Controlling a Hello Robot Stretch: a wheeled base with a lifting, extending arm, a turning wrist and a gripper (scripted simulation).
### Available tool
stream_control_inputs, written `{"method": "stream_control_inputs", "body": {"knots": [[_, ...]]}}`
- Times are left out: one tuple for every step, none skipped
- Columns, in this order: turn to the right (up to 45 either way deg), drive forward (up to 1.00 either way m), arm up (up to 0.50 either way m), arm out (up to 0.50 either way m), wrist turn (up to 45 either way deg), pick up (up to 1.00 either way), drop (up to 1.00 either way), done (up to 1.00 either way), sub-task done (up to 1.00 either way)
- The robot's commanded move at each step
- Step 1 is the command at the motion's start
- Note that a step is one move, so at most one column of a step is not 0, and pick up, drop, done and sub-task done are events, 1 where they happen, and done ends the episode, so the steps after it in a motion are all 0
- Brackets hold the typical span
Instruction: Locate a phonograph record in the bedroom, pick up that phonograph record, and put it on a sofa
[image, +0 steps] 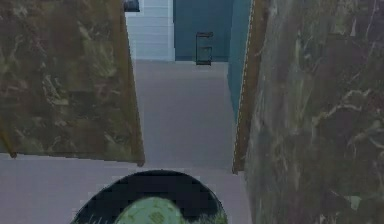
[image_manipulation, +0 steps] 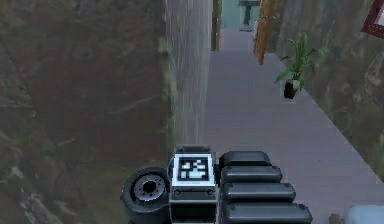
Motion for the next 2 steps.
{"method": "stream_control_inputs", "body": {"knots": [[0.0, 1.00, 0.00, 0.00, 0.0, 0.00, 0.00, 0.00, 0.00], [3.0, 0.00, 0.00, 0.00, 0.0, 0.00, 0.00, 0.00, 0.00]]}}
